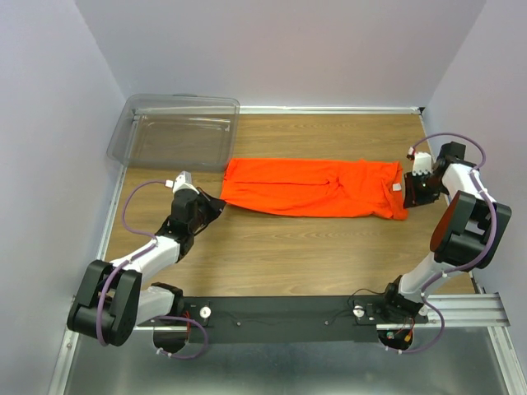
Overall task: Fold and stack the t-shirts
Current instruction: Fold the tshirt
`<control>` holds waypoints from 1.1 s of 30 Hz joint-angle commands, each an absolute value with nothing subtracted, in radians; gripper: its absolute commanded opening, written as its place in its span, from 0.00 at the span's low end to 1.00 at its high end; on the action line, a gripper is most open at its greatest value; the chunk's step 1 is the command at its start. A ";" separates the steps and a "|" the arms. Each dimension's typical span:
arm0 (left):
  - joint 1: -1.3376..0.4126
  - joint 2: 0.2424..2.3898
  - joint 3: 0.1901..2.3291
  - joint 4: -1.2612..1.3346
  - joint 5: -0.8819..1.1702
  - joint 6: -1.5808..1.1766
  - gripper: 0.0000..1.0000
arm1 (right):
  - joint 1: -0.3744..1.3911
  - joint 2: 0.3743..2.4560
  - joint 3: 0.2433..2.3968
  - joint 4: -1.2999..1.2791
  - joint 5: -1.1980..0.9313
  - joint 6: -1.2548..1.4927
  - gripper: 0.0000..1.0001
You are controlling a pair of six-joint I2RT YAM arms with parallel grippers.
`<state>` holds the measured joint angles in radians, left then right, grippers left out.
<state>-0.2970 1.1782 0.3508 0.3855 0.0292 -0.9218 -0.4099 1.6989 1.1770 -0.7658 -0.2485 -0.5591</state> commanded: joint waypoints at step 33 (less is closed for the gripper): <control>-0.278 1.117 0.321 0.331 -0.029 -0.914 0.00 | -0.436 1.718 1.218 -0.805 -0.196 -0.600 0.12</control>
<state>-0.2890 1.1442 0.3428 0.3546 0.0246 -0.9218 -0.4160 1.7267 1.1950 -0.8001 -0.2680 -0.5777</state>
